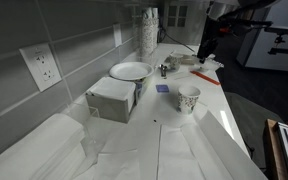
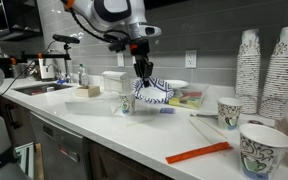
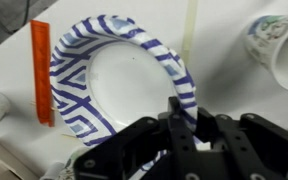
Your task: Place the coffee beans from the bowl in the coffee cup on the left.
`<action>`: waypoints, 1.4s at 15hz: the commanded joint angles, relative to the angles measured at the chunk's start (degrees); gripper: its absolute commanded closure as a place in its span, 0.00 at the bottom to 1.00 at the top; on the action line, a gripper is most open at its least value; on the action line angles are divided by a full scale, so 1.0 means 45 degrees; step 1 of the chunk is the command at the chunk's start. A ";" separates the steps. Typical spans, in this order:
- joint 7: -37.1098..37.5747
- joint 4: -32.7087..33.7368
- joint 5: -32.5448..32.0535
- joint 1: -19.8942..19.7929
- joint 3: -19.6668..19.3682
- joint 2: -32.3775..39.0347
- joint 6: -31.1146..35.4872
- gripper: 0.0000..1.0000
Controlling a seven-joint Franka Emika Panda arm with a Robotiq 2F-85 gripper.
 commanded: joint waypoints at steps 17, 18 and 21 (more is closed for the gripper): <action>0.2006 0.0433 -0.3616 0.0058 -0.1743 0.4643 0.4512 0.98; 0.1980 0.0430 -0.3552 0.0092 -0.1789 0.4745 0.4594 0.98; 0.1632 0.0415 -0.3290 0.0220 -0.1826 0.4682 0.4353 0.68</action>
